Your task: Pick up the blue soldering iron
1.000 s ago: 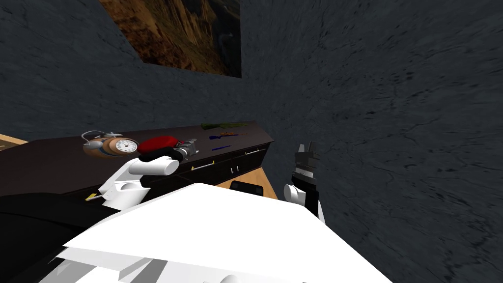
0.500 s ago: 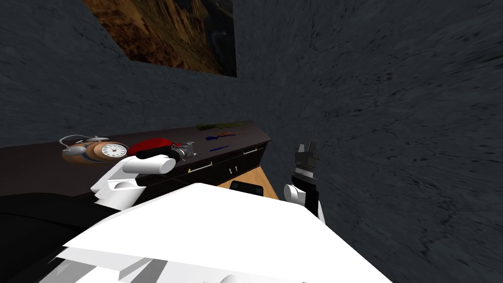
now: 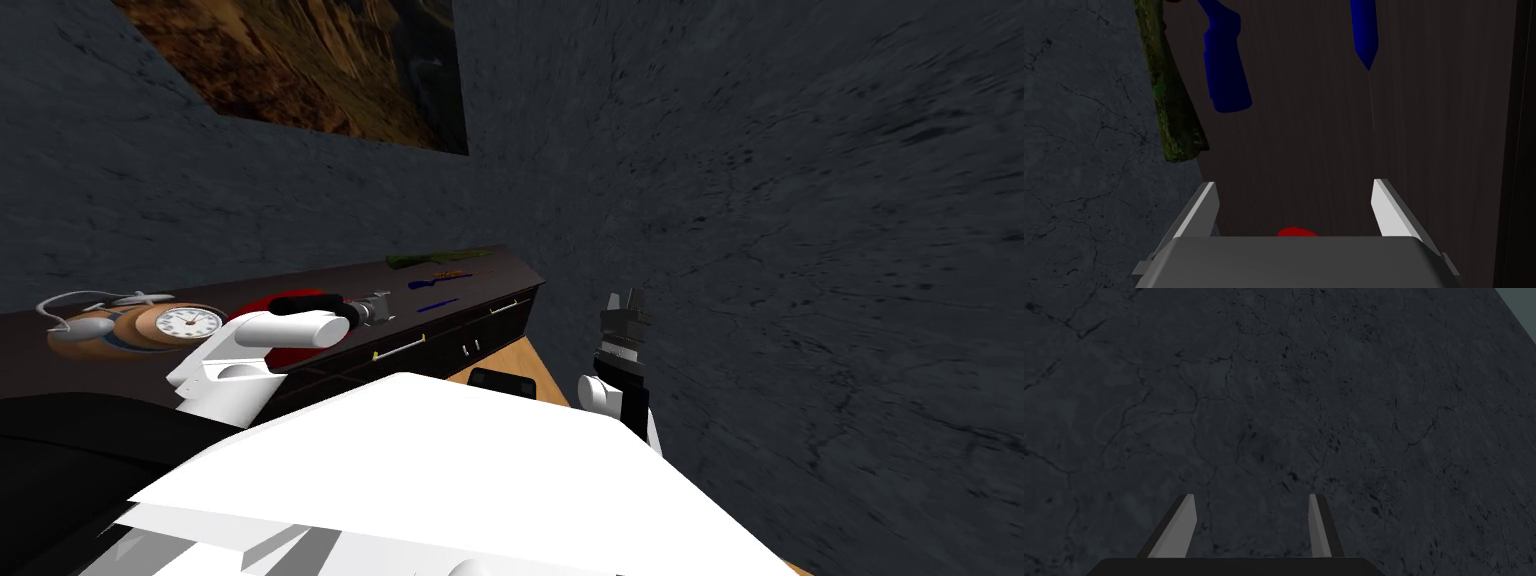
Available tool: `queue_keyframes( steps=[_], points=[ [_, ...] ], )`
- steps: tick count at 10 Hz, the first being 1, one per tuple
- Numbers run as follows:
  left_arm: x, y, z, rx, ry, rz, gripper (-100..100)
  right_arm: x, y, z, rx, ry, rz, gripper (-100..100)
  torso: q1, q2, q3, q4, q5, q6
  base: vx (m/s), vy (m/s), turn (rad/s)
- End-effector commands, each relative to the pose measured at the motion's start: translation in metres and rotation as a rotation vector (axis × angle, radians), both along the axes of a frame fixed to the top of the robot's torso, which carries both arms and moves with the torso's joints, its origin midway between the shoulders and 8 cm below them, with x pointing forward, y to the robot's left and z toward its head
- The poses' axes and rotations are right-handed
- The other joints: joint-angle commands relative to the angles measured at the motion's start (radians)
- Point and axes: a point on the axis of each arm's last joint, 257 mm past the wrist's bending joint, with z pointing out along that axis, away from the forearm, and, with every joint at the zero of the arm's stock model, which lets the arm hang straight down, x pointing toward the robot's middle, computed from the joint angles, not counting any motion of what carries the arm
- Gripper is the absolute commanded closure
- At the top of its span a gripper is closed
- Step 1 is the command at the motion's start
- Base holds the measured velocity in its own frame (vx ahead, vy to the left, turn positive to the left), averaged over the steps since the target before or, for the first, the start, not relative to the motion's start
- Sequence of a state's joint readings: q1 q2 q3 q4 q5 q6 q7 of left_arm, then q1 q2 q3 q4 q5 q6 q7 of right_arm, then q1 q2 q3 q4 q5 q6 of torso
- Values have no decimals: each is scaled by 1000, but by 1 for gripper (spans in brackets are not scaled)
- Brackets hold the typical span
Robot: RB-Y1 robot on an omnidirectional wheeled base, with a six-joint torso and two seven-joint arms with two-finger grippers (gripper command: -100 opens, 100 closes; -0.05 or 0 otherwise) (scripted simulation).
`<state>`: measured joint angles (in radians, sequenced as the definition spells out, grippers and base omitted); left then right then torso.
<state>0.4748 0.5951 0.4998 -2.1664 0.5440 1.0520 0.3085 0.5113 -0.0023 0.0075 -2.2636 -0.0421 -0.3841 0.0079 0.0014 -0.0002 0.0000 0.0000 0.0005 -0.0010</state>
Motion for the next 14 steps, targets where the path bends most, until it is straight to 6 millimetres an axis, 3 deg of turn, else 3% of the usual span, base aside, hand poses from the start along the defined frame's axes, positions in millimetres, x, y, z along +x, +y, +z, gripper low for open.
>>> queue_keyframes(
  steps=[1, 4, 14],
  points=[
    [-6, 1, -5, -11, 26, 11, -100, 0, 0, 0, 0, 0, 0, 0, 0, 0, 0, 0, 0, 0, -2, 6, -9],
    [-19, 12, -10, -89, 80, 82, -100, 0, 0, 0, 0, 0, 0, 0, 0, 0, 0, 0, 0, 0, -4, 8, -195],
    [-63, 22, -29, -268, 259, 249, -100, 0, 0, 0, 0, 0, 0, 0, 0, 0, 0, 0, 0, -1, -2, 11, -134]
  ],
)
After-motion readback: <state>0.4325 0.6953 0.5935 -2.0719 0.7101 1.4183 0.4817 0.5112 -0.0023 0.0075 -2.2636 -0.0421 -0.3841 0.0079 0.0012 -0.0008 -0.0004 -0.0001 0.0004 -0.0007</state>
